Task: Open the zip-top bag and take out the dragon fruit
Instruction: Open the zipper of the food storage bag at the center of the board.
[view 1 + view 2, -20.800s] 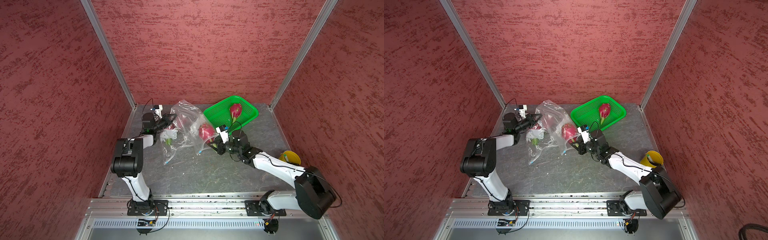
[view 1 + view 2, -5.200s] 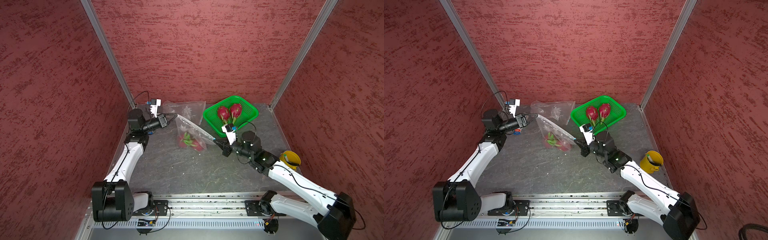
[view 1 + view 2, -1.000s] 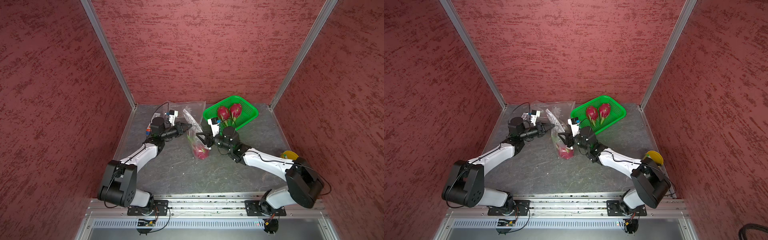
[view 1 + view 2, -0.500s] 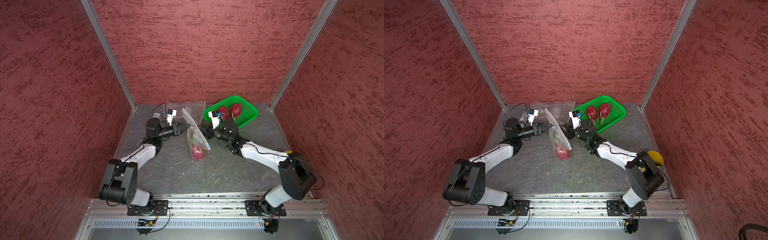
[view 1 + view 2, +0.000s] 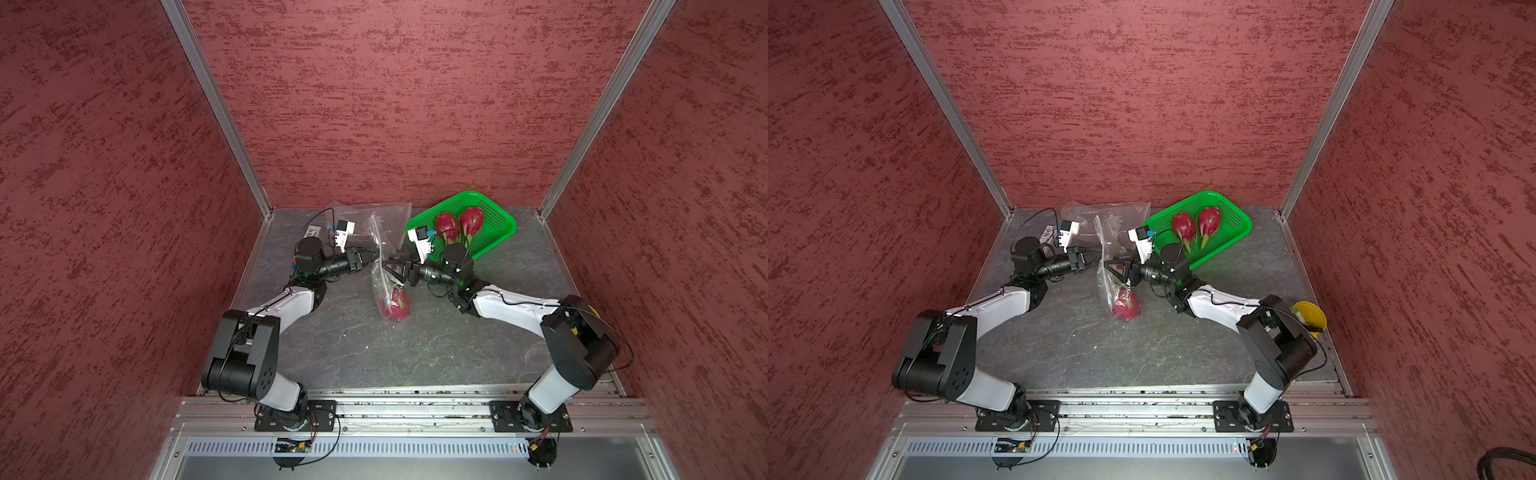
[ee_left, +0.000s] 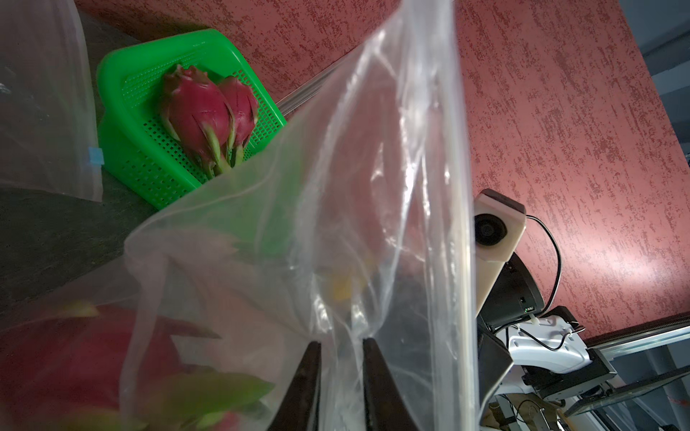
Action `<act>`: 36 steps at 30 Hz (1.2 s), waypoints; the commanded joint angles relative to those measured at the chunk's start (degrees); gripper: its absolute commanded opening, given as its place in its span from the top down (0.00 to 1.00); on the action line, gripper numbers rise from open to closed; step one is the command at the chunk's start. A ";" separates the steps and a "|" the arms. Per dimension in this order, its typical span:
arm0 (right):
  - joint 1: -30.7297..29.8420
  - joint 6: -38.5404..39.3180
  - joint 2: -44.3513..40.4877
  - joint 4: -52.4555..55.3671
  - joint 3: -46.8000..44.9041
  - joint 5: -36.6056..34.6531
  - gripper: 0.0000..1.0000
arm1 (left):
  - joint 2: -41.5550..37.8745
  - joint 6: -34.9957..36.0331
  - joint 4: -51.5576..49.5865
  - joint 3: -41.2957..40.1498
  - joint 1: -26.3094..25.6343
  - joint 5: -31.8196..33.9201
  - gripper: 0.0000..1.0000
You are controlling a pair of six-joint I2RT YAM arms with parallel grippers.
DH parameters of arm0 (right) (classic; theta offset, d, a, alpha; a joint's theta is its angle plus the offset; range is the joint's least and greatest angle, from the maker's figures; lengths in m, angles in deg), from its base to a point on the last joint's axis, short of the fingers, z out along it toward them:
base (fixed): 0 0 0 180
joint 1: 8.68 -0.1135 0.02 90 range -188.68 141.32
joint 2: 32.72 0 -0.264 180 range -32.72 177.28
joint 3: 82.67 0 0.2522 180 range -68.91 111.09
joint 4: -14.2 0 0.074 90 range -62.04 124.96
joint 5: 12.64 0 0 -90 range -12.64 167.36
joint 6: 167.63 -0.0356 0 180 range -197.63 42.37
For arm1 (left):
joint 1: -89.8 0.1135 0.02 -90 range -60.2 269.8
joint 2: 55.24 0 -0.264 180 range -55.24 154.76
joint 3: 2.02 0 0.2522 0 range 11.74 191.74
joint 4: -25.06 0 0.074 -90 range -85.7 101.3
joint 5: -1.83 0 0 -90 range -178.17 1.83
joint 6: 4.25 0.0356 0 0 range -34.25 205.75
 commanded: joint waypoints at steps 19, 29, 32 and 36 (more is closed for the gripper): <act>0.74 0.60 -3.14 1.60 -3.62 -4.91 1.00 | -4.55 5.94 -10.47 -1.24 0.22 -1.16 0.51; 0.74 -1.51 -1.02 -1.29 -2.93 -1.35 0.72 | -4.19 4.57 -7.43 -2.75 -0.08 -1.11 1.00; 0.57 -2.68 -0.06 -2.46 -2.77 0.21 0.52 | -3.51 3.79 -6.11 -2.58 -0.24 -1.07 1.00; 0.04 -5.99 2.38 -6.74 -3.08 1.75 0.44 | -2.51 2.50 -3.98 -2.42 -0.48 -0.98 1.00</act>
